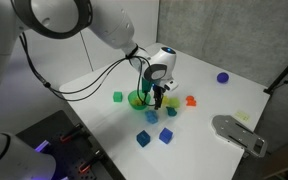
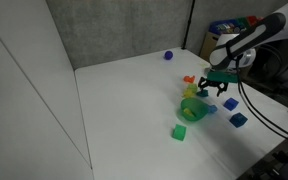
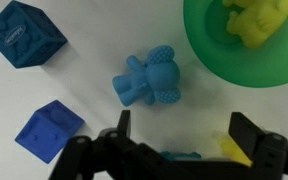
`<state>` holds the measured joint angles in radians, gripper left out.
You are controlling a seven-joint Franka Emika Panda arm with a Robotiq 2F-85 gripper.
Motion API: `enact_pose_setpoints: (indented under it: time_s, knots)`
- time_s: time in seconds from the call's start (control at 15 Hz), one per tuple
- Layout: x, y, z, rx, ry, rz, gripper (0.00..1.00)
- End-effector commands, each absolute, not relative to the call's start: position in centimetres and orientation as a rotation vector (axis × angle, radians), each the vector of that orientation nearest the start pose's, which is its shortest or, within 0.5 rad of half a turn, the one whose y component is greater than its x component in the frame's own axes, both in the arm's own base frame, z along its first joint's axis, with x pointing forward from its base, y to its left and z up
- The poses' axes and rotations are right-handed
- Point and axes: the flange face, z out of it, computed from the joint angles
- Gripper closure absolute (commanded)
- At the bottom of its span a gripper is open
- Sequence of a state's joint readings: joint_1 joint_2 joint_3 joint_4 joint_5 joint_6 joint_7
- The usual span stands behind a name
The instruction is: Pick up the light blue elephant toy from the table and put it in the green bowl
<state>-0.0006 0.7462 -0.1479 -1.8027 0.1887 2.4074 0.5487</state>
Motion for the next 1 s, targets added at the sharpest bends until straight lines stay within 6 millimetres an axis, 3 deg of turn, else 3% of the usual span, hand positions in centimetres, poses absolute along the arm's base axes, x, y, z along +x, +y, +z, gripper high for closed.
enact_pose_setpoints:
  time_s: [0.0, 0.53, 0.93]
  knots:
    - [61.5, -9.3, 10.3, -2.865, 1.309, 0.238, 0.0]
    - [60.0, -9.4, 6.2, -2.891, 1.291, 0.192, 0.0]
    - [59.2, -8.2, 3.9, -2.877, 1.265, 0.159, 0.0]
